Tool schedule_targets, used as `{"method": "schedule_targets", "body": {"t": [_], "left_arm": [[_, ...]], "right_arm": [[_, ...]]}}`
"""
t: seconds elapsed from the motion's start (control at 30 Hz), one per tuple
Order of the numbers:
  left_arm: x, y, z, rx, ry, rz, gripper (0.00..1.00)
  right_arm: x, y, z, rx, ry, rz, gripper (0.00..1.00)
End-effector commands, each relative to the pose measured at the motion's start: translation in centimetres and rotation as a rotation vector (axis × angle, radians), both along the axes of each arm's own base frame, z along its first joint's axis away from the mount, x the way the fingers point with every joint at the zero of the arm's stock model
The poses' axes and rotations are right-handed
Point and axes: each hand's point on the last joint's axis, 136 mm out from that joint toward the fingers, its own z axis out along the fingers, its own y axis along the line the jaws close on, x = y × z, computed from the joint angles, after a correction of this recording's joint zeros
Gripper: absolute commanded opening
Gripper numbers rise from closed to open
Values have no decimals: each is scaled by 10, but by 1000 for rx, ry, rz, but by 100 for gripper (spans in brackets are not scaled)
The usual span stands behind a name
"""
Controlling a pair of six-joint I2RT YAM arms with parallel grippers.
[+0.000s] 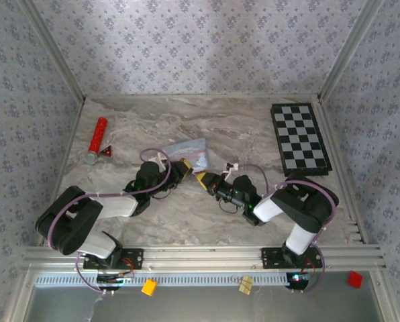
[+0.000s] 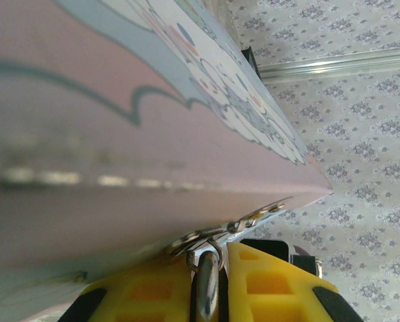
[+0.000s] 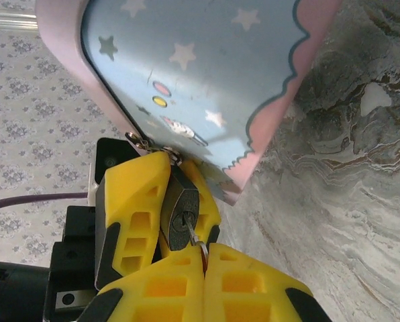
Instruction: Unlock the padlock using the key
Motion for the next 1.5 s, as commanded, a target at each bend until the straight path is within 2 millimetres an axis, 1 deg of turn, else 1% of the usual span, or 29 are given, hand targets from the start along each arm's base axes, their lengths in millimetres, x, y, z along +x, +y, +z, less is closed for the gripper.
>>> {"method": "schedule_targets", "body": {"t": [0.0, 0.17, 0.33, 0.4, 0.6, 0.8, 0.93, 1.13, 1.2, 1.3, 1.37, 1.47], "left_arm": [[-12, -25, 49, -86, -143, -112, 0], [-14, -28, 50, -90, -146, -132, 0], [-20, -34, 54, -105, -151, -173, 0], [-23, -37, 55, -110, -151, -193, 0], [-32, -46, 57, -105, -167, -244, 0], [-33, -48, 59, -119, -194, -249, 0], [-33, -53, 68, -149, -227, -259, 0], [-35, -58, 68, -149, -223, -283, 0], [-37, -60, 68, -149, -219, -293, 0], [-41, -62, 70, -153, -218, -319, 0], [-44, -63, 70, -152, -214, -340, 0], [-48, -65, 69, -150, -212, -368, 0]], "right_arm": [[2, 16, 34, 88, -73, 27, 0], [3, 19, 36, 89, -80, 38, 0], [14, 7, 38, 87, -92, 17, 0], [17, 5, 42, 96, -94, 18, 0], [20, 9, 56, 139, -95, 42, 0], [18, 13, 62, 171, -72, 65, 0], [17, 16, 67, 183, -79, 78, 0], [17, 18, 72, 185, -96, 89, 0], [17, 16, 73, 183, -105, 90, 0], [22, 7, 73, 179, -111, 73, 0], [26, -2, 78, 180, -126, 60, 0], [29, -8, 83, 187, -138, 58, 0]]}}
